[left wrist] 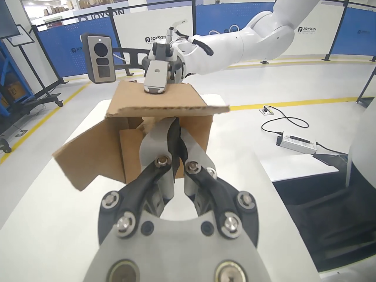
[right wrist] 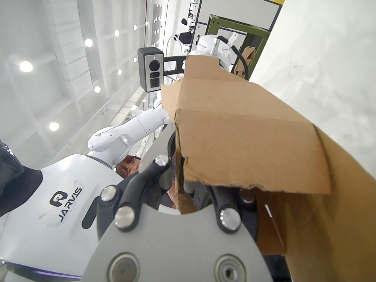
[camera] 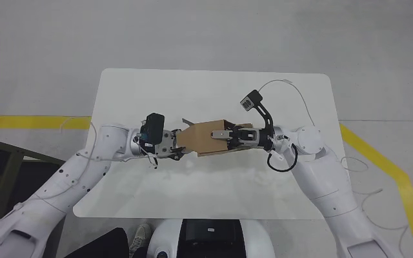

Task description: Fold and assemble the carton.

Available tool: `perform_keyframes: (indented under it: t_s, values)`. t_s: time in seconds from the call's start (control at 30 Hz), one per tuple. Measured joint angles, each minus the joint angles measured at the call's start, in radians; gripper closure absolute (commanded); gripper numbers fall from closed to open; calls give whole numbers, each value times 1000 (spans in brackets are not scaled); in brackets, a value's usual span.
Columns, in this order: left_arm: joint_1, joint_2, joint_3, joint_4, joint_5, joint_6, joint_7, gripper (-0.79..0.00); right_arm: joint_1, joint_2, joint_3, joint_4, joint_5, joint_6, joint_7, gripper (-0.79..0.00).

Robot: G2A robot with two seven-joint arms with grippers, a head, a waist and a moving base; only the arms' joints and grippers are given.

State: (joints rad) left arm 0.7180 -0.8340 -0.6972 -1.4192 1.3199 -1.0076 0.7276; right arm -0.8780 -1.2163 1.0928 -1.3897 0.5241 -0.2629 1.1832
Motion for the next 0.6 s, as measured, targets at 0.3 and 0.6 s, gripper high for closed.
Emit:
perform_keyframes:
  t_s: [0.3, 0.6]
  values:
    - [12, -8, -9, -6, 11, -5, -6, 0, 1, 0, -2, 7, 5, -3, 0, 0]
    - [13, -13, -6, 4, 8, -5, -16, 0, 1, 1, -3, 10, 11, -4, 0, 0]
